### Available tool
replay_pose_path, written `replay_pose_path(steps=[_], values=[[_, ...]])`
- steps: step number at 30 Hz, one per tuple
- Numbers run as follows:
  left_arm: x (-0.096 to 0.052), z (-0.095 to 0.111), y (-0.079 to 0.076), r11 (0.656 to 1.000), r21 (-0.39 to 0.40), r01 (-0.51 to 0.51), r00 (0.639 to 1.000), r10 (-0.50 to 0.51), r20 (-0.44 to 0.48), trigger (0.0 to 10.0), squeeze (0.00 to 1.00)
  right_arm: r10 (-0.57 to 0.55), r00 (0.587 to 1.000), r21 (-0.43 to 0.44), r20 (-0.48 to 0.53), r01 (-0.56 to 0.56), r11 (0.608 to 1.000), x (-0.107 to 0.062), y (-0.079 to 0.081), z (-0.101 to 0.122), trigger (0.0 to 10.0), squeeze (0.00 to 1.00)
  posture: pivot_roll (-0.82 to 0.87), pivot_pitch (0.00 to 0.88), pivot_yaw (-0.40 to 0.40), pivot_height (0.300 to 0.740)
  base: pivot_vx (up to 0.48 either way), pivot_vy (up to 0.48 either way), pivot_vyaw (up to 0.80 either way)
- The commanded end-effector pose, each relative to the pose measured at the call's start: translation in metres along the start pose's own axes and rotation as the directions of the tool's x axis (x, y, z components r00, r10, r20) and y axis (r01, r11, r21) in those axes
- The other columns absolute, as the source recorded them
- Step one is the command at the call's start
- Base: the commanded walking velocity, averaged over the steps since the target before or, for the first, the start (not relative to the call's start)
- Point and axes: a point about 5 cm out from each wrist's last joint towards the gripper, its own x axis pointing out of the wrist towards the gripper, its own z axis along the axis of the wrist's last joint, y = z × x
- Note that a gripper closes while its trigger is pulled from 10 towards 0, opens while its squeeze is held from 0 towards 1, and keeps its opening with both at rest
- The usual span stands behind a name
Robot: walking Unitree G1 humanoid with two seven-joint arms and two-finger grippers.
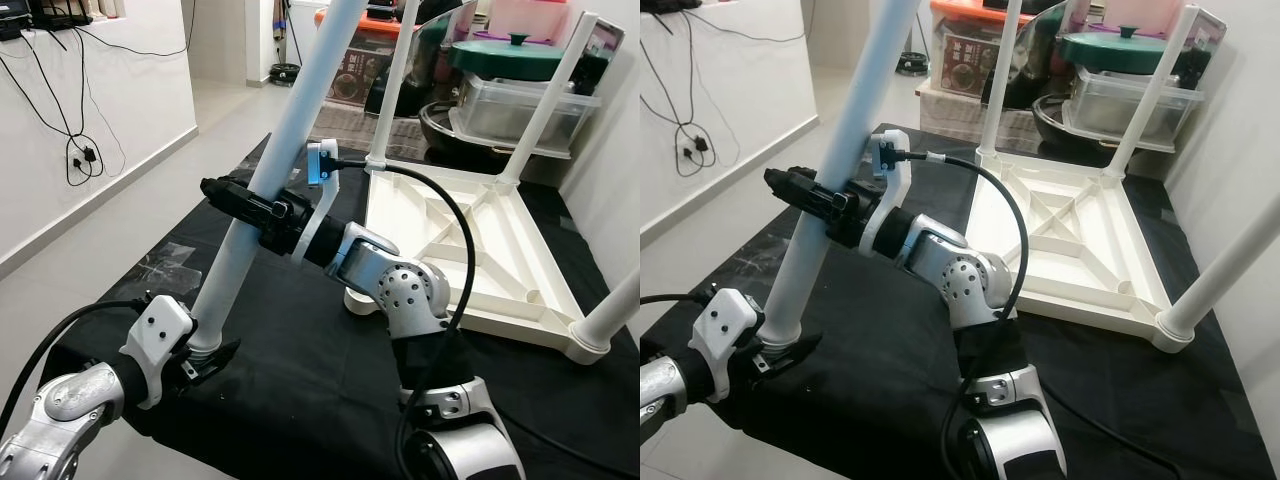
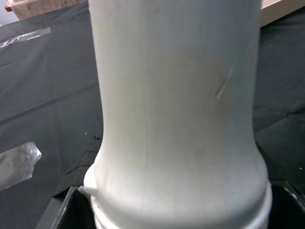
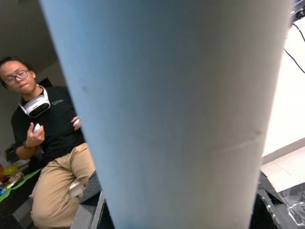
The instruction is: Building children table
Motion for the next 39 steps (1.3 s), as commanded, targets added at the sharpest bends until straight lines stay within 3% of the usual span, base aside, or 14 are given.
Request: replay_pose_path(steps=[1,2,3,12,13,14,15,16,17,21,23,26,39], values=[[0.003,0.005,-0.006,0.995,0.099,0.03,1.0,-0.03,0.004,10.0,0.0,0.048,0.999,0.041,-0.008,-0.047,0.998,0.007,0.009,-0.006,0.0,0.0,0.11,0.0,-0.082,0.74,0.0,0.0,0.0],[0.003,0.005,-0.006,0.995,0.099,0.03,1.0,-0.03,0.004,10.0,0.0,0.048,0.999,0.041,-0.008,-0.047,0.998,0.007,0.009,-0.006,0.0,0.0,0.11,0.0,-0.082,0.74,0.0,0.0,0.0],[0.002,0.007,-0.002,0.996,0.091,0.003,1.0,-0.005,0.024,10.0,1.0,0.048,0.999,0.041,-0.004,-0.048,0.998,0.006,0.009,-0.005,0.0,0.0,0.11,0.0,-0.082,0.74,0.0,0.0,0.0],[-0.005,0.022,0.01,0.995,0.08,-0.064,0.993,0.056,0.104,10.0,1.0,0.07,0.997,0.005,0.024,-0.071,0.997,0.0,0.007,0.004,0.0,0.0,0.11,0.0,-0.082,0.74,0.0,0.0,0.0],[-0.009,0.028,0.008,0.998,0.035,-0.056,0.99,0.051,0.133,10.0,0.95,0.098,0.994,-0.035,0.047,-0.096,0.995,-0.004,0.006,0.015,0.0,0.0,0.12,0.0,-0.091,0.74,0.0,0.0,0.0],[-0.01,0.032,0.002,0.999,-0.017,-0.036,0.987,0.038,0.156,10.0,0.0,0.107,0.991,-0.086,0.078,-0.1,0.991,-0.008,0.003,0.029,0.0,0.0,0.12,0.0,-0.091,0.74,0.0,0.0,0.0],[-0.01,0.032,0.002,0.999,-0.017,-0.036,0.987,0.038,0.156,10.0,0.0,0.107,0.991,-0.086,0.078,-0.1,0.991,-0.008,0.003,0.029,0.0,0.0,0.12,0.0,-0.091,0.74,0.0,0.0,0.0],[-0.011,0.036,-0.015,0.996,-0.085,0.007,0.982,0.009,0.188,10.0,0.0,0.091,0.984,-0.193,0.156,-0.06,0.979,-0.014,-0.005,0.059,0.0,0.0,0.12,0.0,-0.091,0.74,0.0,0.0,0.0],[-0.011,0.036,-0.015,0.996,-0.085,0.007,0.982,0.009,0.188,10.0,0.0,0.091,0.984,-0.193,0.156,-0.06,0.979,-0.014,-0.005,0.059,0.0,0.0,0.12,0.0,-0.091,0.74,0.0,0.0,0.0],[-0.007,0.027,-0.031,0.99,-0.138,0.007,0.985,0.017,0.174,10.0,0.0,-0.019,0.962,-0.257,0.271,0.092,0.962,-0.018,-0.019,0.094,0.0,0.0,0.12,0.0,-0.098,0.74,0.0,0.0,0.0],[-0.007,0.027,-0.031,0.99,-0.138,0.007,0.985,0.017,0.174,10.0,0.0,-0.019,0.962,-0.257,0.271,0.092,0.962,-0.018,-0.019,0.094,0.0,0.0,0.12,0.0,-0.098,0.74,0.0,0.0,0.0],[-0.003,0.021,-0.039,0.984,-0.176,0.004,0.985,0.026,0.17,10.0,0.0,-0.038,0.933,-0.284,0.357,0.147,0.947,-0.017,-0.019,0.118,0.0,0.0,0.13,0.0,-0.108,0.74,0.0,0.0,0.0],[-0.002,0.015,-0.043,0.977,-0.21,-0.027,0.99,0.054,0.129,10.0,0.0,0.051,0.915,-0.348,0.4,0.1,0.932,-0.014,-0.003,0.127,0.0,0.0,0.12,0.0,-0.093,0.74,0.0,0.0,0.0]])
